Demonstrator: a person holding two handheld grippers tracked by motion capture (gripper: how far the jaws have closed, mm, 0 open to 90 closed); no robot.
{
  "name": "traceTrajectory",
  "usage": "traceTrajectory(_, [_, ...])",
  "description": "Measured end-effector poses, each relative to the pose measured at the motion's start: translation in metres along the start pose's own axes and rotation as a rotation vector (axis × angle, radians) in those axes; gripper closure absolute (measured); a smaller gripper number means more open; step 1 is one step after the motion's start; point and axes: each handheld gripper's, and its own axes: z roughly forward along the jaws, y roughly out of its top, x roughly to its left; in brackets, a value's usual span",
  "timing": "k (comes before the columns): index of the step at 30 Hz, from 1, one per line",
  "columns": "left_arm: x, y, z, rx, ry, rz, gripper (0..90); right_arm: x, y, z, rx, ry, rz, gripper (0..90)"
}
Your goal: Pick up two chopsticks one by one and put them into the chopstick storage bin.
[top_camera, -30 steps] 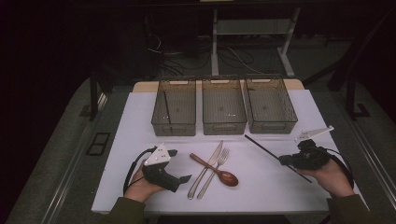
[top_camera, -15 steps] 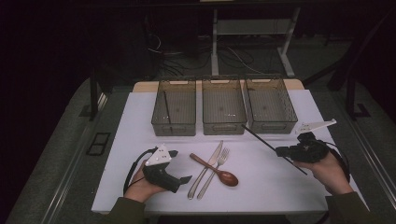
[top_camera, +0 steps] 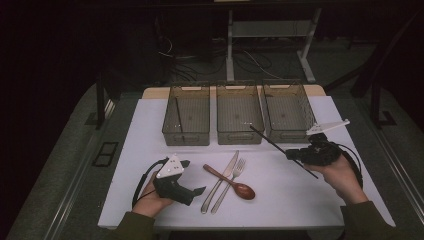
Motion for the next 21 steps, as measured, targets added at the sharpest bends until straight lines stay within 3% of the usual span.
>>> traceTrajectory(21, [0.001,0.001,-0.002,-0.006,-0.003,-0.005,0.1,0.016,0.054,0.035,-0.04,0.002,-0.02,86.3])
